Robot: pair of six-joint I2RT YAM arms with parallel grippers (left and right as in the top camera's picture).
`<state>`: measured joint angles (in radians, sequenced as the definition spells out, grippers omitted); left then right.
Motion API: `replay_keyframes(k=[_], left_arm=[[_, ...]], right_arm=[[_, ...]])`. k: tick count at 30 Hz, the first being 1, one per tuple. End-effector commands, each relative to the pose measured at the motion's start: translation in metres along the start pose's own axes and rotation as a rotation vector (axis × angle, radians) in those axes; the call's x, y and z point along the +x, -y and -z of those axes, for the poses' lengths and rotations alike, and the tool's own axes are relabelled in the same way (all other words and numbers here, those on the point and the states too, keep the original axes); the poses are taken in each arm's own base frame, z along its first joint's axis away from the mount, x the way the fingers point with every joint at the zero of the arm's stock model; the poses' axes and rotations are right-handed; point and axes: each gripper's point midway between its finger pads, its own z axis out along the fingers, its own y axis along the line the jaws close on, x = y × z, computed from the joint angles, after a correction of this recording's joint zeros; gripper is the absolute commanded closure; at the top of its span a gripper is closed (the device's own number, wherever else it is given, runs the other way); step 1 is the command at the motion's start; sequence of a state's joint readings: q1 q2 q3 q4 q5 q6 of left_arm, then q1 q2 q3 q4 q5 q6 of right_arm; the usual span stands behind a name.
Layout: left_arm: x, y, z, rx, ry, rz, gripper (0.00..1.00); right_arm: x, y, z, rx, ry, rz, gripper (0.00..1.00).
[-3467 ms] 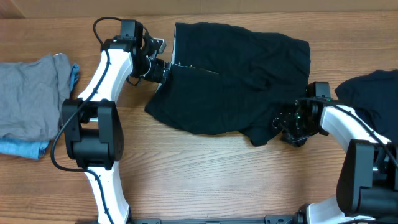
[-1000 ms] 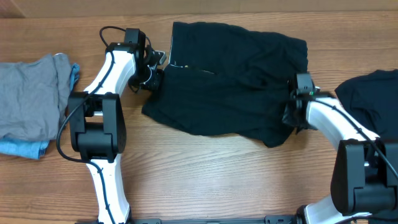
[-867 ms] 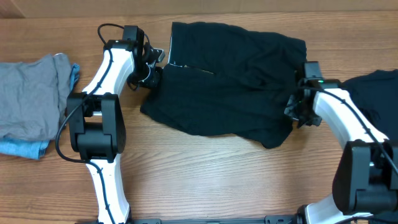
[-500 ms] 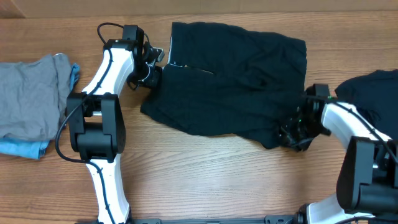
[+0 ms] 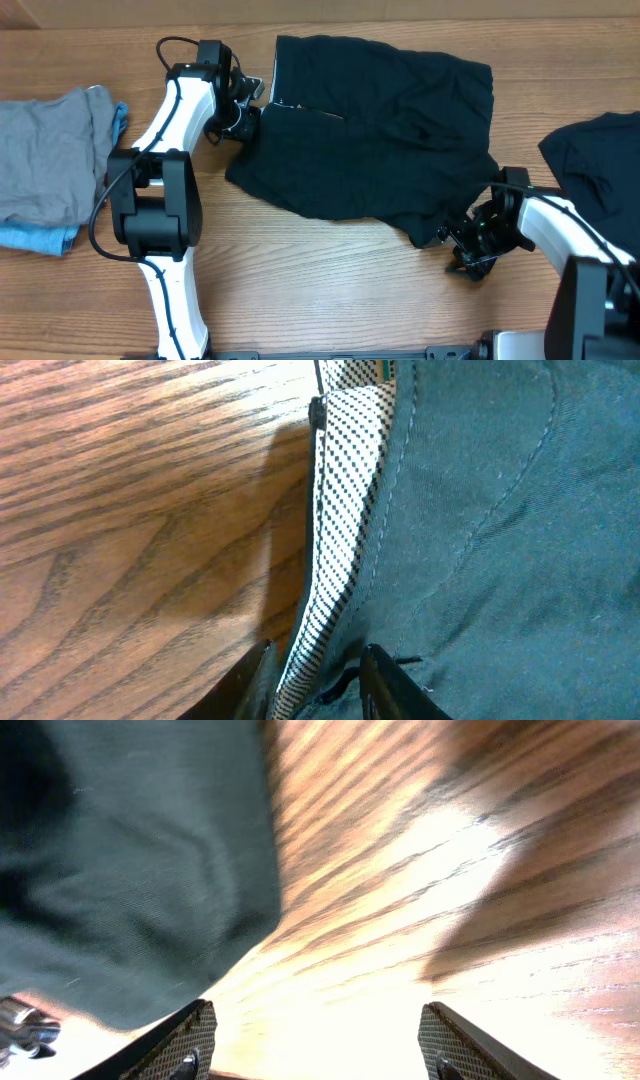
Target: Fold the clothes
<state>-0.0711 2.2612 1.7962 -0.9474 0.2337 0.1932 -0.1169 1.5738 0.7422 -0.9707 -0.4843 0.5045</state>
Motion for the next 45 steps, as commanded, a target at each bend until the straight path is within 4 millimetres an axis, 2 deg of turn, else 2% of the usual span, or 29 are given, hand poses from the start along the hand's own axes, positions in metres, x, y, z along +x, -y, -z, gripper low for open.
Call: replay_keyframes(k=[1, 3, 6, 9, 11, 12, 14, 15, 17, 20, 22, 27, 34, 37, 41, 43, 45], left_arm=[[-0.010, -0.003, 0.010, -0.012, 0.033, -0.011, 0.68], [-0.009, -0.003, 0.010, -0.012, 0.030, -0.011, 0.68], [-0.010, -0.003, 0.010, -0.013, 0.034, -0.012, 0.68], [-0.011, -0.003, 0.010, -0.013, 0.037, -0.012, 0.67], [-0.011, -0.003, 0.010, -0.013, 0.036, -0.012, 0.67], [-0.011, -0.003, 0.010, -0.013, 0.036, -0.012, 0.67], [-0.011, -0.003, 0.010, -0.013, 0.036, -0.012, 0.66], [-0.011, -0.003, 0.010, -0.013, 0.036, -0.012, 0.66], [-0.011, -0.003, 0.010, -0.013, 0.035, -0.012, 0.66], [-0.011, -0.004, 0.010, -0.014, 0.036, -0.012, 0.66], [-0.011, -0.004, 0.010, -0.013, 0.036, -0.012, 0.65], [-0.011, -0.004, 0.010, -0.013, 0.037, -0.012, 0.65], [-0.013, -0.003, 0.010, -0.013, 0.043, -0.014, 0.66], [-0.013, 0.004, 0.011, 0.030, 0.045, -0.001, 0.63], [-0.007, 0.007, 0.011, 0.047, 0.018, 0.087, 0.60], [-0.003, 0.017, 0.012, 0.099, 0.003, 0.098, 0.59], [0.003, 0.027, 0.013, 0.157, -0.019, 0.108, 0.54]], right_arm=[[0.006, -0.023, 0.010, -0.117, 0.005, 0.033, 0.30], [-0.004, -0.028, 0.008, -0.147, 0.042, 0.027, 0.31], [-0.012, -0.027, -0.010, -0.208, 0.082, 0.029, 0.30], [-0.003, -0.029, -0.024, -0.301, 0.039, -0.012, 0.31], [0.007, -0.045, -0.024, -0.435, -0.022, -0.006, 0.31], [0.008, -0.047, -0.024, -0.454, -0.031, -0.007, 0.32], [0.007, -0.045, -0.026, -0.448, -0.023, -0.020, 0.46], [0.002, -0.041, -0.028, -0.423, 0.003, -0.025, 0.57], [-0.006, -0.034, -0.031, -0.382, 0.052, -0.016, 0.96], [-0.010, -0.040, -0.024, -0.400, 0.102, 0.093, 0.96], [-0.020, -0.040, -0.013, -0.358, 0.195, 0.172, 0.96], [-0.046, -0.017, 0.007, -0.108, 0.345, 0.219, 0.96], [-0.070, 0.001, 0.024, 0.064, 0.471, 0.256, 0.96], [-0.081, 0.010, 0.031, 0.129, 0.532, 0.242, 0.92], [-0.091, 0.003, 0.036, 0.114, 0.581, 0.255, 0.88], [-0.094, 0.000, 0.039, 0.103, 0.601, 0.261, 0.88], [-0.096, -0.002, 0.040, 0.097, 0.610, 0.265, 0.88]])
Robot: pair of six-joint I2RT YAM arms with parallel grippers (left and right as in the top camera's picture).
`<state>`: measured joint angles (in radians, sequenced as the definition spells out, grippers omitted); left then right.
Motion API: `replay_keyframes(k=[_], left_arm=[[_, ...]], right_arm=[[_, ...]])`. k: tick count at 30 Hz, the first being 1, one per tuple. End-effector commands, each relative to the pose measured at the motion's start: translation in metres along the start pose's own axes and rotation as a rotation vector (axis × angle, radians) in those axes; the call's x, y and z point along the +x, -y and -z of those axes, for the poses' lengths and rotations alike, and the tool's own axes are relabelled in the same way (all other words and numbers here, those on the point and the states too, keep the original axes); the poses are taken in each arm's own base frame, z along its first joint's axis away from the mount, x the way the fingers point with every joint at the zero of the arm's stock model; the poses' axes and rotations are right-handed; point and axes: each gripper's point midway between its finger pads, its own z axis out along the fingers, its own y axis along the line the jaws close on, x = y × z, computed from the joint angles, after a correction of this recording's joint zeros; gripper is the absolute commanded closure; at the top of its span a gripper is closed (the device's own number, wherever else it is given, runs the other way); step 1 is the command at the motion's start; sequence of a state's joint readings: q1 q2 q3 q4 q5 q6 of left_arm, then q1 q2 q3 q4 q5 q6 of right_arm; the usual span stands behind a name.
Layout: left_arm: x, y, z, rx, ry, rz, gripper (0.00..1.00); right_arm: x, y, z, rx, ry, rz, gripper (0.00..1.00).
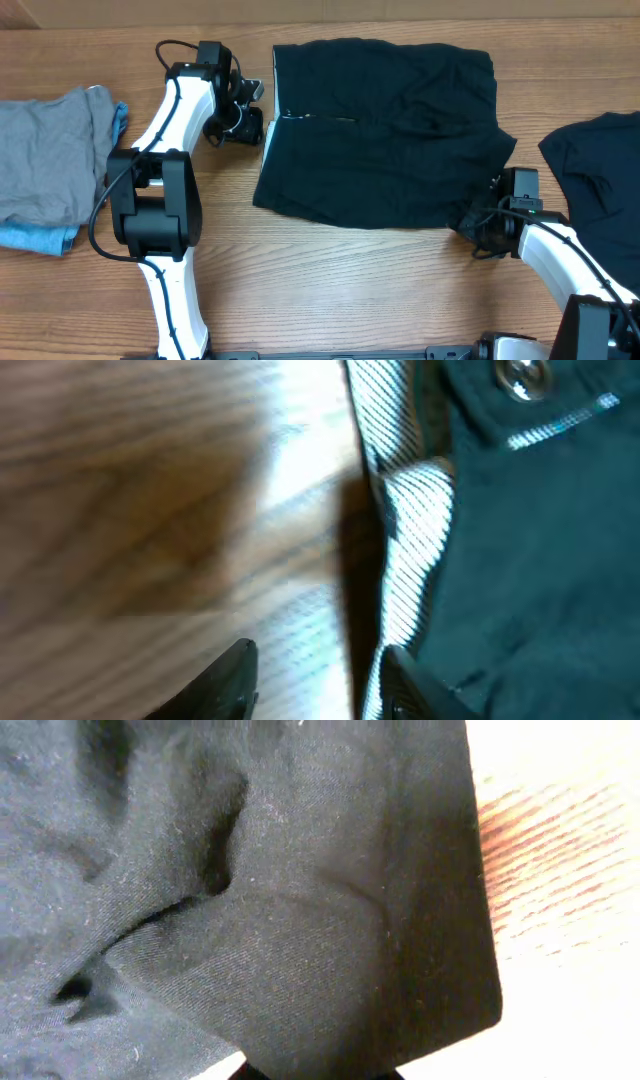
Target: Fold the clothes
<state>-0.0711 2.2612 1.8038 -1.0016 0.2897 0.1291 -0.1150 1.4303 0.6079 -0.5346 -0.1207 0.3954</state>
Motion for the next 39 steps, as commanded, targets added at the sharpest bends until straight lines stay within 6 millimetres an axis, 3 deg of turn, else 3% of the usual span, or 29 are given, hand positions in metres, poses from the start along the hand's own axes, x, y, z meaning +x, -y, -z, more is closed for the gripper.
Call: replay_keyframes(k=[1, 6, 7, 8, 18, 20, 22, 23, 26, 28, 30, 31, 37, 39], left_arm=[[0.000, 0.019, 0.010, 0.110, -0.003, 0.037, 0.53], [0.016, 0.039, 0.014, 0.218, -0.066, 0.070, 0.44], [0.022, 0.038, 0.014, 0.212, -0.089, 0.078, 0.32], [0.027, 0.039, 0.014, 0.214, -0.113, 0.096, 0.29], [0.076, 0.052, -0.012, 0.223, -0.280, 0.173, 0.29], [0.087, 0.057, -0.018, 0.225, -0.314, 0.172, 0.35], [0.091, 0.058, -0.018, 0.225, -0.331, 0.176, 0.50], [0.093, 0.058, -0.017, 0.225, -0.337, 0.178, 0.64], [0.094, 0.059, -0.017, 0.226, -0.344, 0.181, 0.82], [0.095, 0.059, -0.016, 0.224, -0.346, 0.181, 0.84], [0.095, 0.055, -0.017, 0.205, -0.348, 0.177, 0.85], [0.096, 0.054, -0.017, 0.196, -0.349, 0.174, 0.85], [0.094, 0.053, -0.018, 0.197, -0.341, 0.170, 0.83], [0.094, 0.053, -0.018, 0.197, -0.342, 0.170, 0.84]], right_arm=[[-0.019, -0.006, 0.008, -0.004, 0.074, 0.013, 0.88], [-0.019, -0.005, 0.008, -0.004, 0.073, 0.013, 0.88], [-0.019, -0.006, 0.008, -0.004, 0.073, 0.013, 0.88], [-0.019, -0.005, 0.008, -0.003, 0.072, 0.013, 0.87], [-0.016, -0.004, 0.008, 0.002, 0.061, 0.011, 0.75], [-0.016, -0.004, 0.009, 0.003, 0.058, 0.011, 0.76], [-0.020, -0.006, 0.016, 0.015, 0.051, 0.010, 0.78], [-0.028, -0.006, 0.023, 0.040, 0.063, 0.009, 0.72], [-0.040, -0.004, 0.040, 0.091, 0.077, 0.006, 0.46], [-0.042, 0.005, 0.041, 0.143, 0.092, -0.022, 0.41], [-0.044, 0.010, 0.042, 0.155, 0.099, -0.045, 0.21], [-0.045, 0.013, 0.042, 0.157, 0.101, -0.070, 0.16], [-0.042, 0.013, 0.041, 0.086, 0.056, -0.129, 0.15], [-0.043, 0.015, 0.041, 0.085, 0.060, -0.170, 0.22]])
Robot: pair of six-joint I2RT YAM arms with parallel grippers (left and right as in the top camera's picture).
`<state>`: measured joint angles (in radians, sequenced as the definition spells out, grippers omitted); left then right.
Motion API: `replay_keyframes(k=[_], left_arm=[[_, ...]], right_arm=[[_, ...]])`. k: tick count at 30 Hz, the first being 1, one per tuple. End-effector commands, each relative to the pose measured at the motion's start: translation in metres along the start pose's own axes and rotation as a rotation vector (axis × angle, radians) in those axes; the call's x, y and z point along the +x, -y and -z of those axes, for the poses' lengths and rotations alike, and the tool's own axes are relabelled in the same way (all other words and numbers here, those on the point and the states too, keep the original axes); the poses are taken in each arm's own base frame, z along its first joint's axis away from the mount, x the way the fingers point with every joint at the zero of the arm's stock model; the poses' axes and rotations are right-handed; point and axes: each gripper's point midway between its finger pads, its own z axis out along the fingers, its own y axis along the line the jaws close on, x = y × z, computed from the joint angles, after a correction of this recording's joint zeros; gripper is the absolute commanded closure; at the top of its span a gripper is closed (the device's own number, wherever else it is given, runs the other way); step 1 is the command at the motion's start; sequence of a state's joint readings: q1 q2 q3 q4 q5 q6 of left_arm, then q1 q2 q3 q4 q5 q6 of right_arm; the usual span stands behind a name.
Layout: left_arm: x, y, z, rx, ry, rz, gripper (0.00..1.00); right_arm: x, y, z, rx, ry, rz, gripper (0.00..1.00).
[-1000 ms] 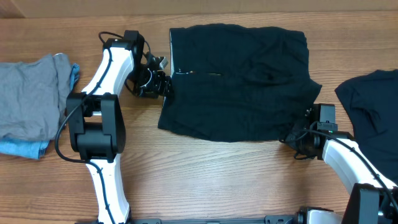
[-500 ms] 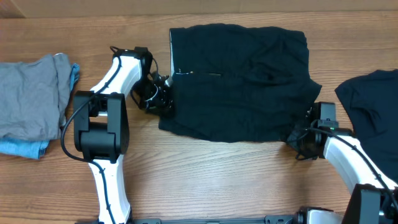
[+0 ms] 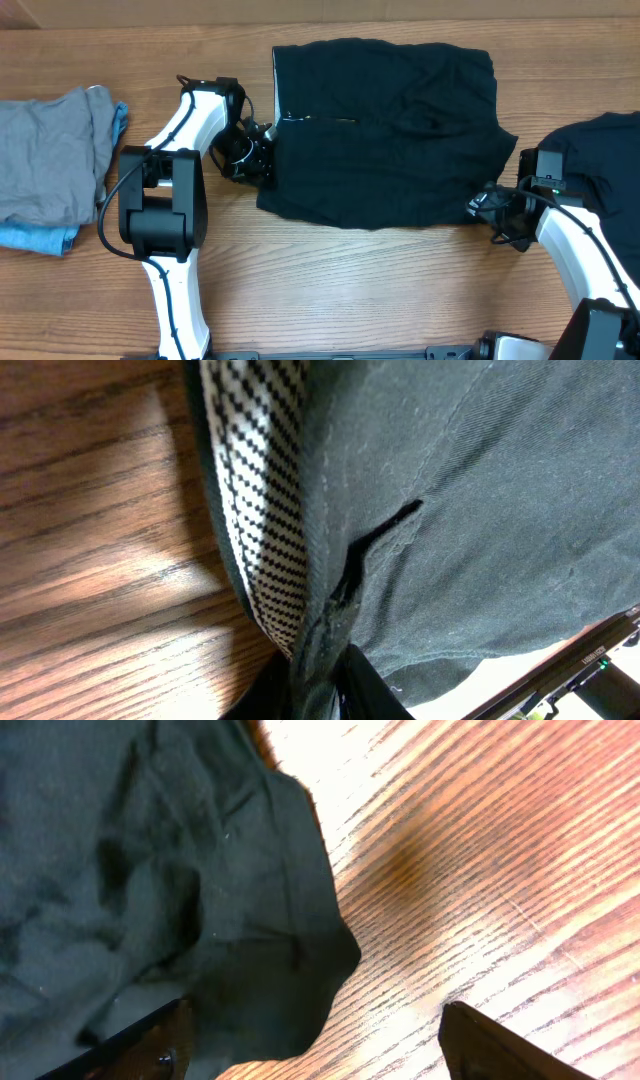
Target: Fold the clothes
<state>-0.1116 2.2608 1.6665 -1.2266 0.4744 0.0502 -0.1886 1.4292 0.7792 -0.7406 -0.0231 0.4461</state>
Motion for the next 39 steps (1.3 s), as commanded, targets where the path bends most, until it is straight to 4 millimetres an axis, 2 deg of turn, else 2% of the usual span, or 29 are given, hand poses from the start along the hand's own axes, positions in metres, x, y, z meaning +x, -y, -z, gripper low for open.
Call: replay_keyframes(k=[1, 8, 10, 11, 12, 13, 15, 17, 20, 21, 26, 29, 34, 36, 38, 39], left_arm=[[0.003, -0.001, -0.002, -0.015, -0.008, -0.002, 0.85], [0.003, 0.000, -0.002, -0.015, -0.007, -0.001, 0.84], [0.003, -0.001, -0.001, -0.015, -0.007, -0.002, 0.84], [0.003, -0.001, -0.002, -0.015, -0.007, -0.002, 0.85], [0.003, -0.001, -0.002, -0.015, -0.007, -0.002, 0.86], [0.003, -0.001, -0.001, -0.015, -0.007, -0.002, 0.88], [0.005, -0.002, 0.000, -0.014, -0.016, 0.008, 0.96], [0.007, -0.008, 0.006, -0.014, -0.014, 0.029, 0.96], [0.012, -0.026, 0.017, -0.049, -0.014, 0.080, 0.96], [0.017, -0.042, 0.026, -0.056, -0.017, 0.145, 0.96], [0.027, -0.057, 0.034, -0.049, -0.037, 0.205, 0.96], [0.037, -0.068, 0.035, -0.118, -0.071, 0.237, 0.96], [0.054, -0.087, 0.041, -0.253, -0.128, 0.318, 0.96], [0.059, -0.086, 0.042, -0.254, -0.147, 0.323, 0.96], [0.063, -0.089, 0.043, -0.277, -0.162, 0.324, 0.90], [0.063, -0.090, 0.043, -0.286, -0.162, 0.324, 0.80]], right_arm=[[-0.007, -0.003, 0.004, -0.034, 0.021, -0.083, 0.26], [0.002, -0.003, -0.016, -0.104, 0.023, -0.104, 0.30], [0.000, -0.005, -0.017, -0.112, 0.035, -0.103, 0.46], [-0.002, -0.005, -0.017, -0.115, 0.042, -0.102, 0.64], [-0.005, -0.007, -0.016, -0.121, 0.056, -0.101, 0.87], [-0.008, -0.008, -0.016, -0.126, 0.067, -0.090, 0.96], [-0.012, -0.010, -0.014, -0.128, 0.089, 0.003, 0.96], [-0.019, -0.002, -0.010, -0.087, 0.105, -0.003, 0.96], [-0.018, 0.005, -0.003, -0.060, 0.072, -0.028, 0.96], [-0.009, 0.012, -0.001, -0.034, 0.021, -0.037, 0.96], [0.012, 0.021, 0.000, 0.008, -0.063, -0.048, 0.96], [0.024, 0.025, 0.001, 0.021, -0.111, -0.052, 0.96], [0.032, 0.027, 0.002, 0.029, -0.149, -0.055, 0.96], [0.034, 0.028, 0.003, 0.034, -0.157, -0.056, 0.96], [0.033, 0.027, 0.007, 0.036, -0.162, -0.056, 0.96], [0.030, 0.026, 0.007, 0.031, -0.152, -0.055, 0.96]])
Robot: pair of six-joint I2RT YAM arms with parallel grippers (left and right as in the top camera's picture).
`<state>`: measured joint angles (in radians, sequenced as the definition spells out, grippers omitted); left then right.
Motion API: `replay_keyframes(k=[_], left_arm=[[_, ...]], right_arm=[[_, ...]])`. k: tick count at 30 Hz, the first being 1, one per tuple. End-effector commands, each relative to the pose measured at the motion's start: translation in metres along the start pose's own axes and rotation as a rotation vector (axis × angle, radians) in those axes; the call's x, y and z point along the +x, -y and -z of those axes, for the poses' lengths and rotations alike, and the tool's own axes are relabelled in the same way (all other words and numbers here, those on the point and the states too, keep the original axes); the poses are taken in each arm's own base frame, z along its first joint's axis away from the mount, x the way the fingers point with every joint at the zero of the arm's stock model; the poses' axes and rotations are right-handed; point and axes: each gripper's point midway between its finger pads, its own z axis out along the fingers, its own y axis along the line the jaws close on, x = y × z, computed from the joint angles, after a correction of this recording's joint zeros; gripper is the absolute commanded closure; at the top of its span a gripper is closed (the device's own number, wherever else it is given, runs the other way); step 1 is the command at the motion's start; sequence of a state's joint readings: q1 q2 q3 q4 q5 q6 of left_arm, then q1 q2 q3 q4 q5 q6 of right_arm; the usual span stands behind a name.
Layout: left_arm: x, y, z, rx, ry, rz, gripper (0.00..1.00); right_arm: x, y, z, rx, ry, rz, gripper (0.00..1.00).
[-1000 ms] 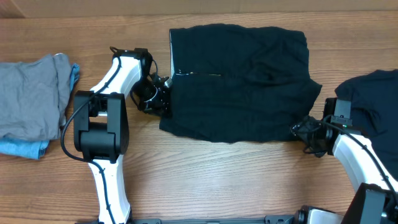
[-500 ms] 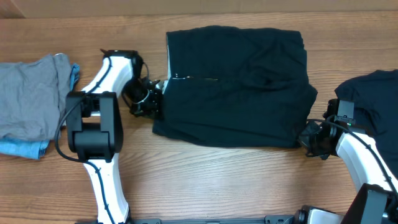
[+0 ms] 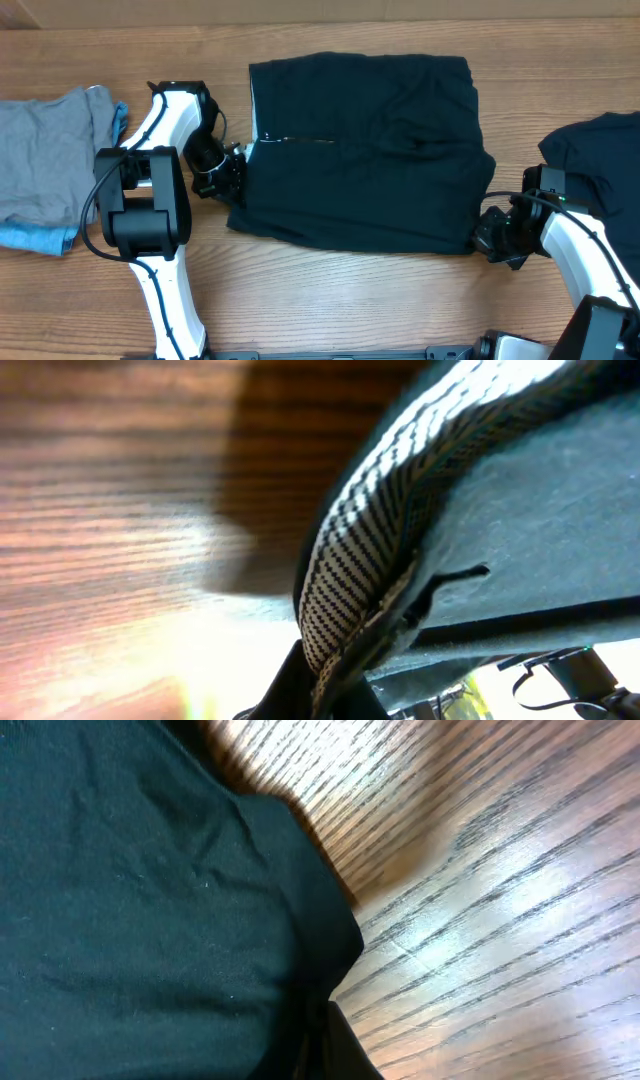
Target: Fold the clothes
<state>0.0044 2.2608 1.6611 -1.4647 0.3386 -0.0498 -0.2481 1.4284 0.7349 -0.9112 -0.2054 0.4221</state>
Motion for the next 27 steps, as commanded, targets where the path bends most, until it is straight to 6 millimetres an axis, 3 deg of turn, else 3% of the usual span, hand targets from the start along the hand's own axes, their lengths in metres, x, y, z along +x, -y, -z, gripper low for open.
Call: replay_keyframes(k=[1, 2, 3, 5, 6, 11, 14, 16, 20, 27], left_arm=[[-0.002, -0.043, 0.015, -0.184, 0.047, 0.048, 0.75], [-0.003, -0.043, 0.015, -0.177, 0.051, 0.049, 0.64], [-0.005, -0.039, 0.017, -0.148, 0.060, 0.050, 0.48], [-0.011, -0.029, 0.022, -0.099, 0.084, 0.033, 0.24], [-0.013, -0.024, 0.026, -0.076, 0.096, 0.021, 0.21], [-0.034, 0.021, 0.072, 0.053, 0.250, -0.058, 0.19], [-0.061, 0.047, 0.101, 0.078, 0.410, -0.118, 0.20], [-0.075, 0.061, 0.104, 0.086, 0.474, -0.165, 0.24], [-0.094, 0.084, 0.091, 0.074, 0.539, -0.247, 0.26], [-0.111, 0.093, 0.085, 0.100, 0.597, -0.217, 0.27]], right_arm=[[-0.028, 0.010, 0.017, 0.077, 0.122, 0.002, 0.92], [-0.031, 0.007, 0.019, 0.072, 0.130, 0.004, 0.84], [-0.037, 0.000, 0.026, 0.049, 0.147, 0.009, 0.61], [-0.048, -0.018, 0.041, -0.011, 0.174, 0.021, 0.05], [-0.054, -0.028, 0.051, -0.047, 0.190, 0.029, 0.00], [-0.091, -0.064, 0.101, -0.137, 0.339, 0.113, 0.00], [-0.113, -0.087, 0.119, -0.212, 0.448, 0.225, 0.02], [-0.124, -0.096, 0.122, -0.229, 0.494, 0.276, 0.02], [-0.130, -0.103, 0.098, -0.236, 0.445, 0.297, 0.04], [-0.119, -0.120, 0.062, -0.217, 0.358, 0.420, 0.03]])
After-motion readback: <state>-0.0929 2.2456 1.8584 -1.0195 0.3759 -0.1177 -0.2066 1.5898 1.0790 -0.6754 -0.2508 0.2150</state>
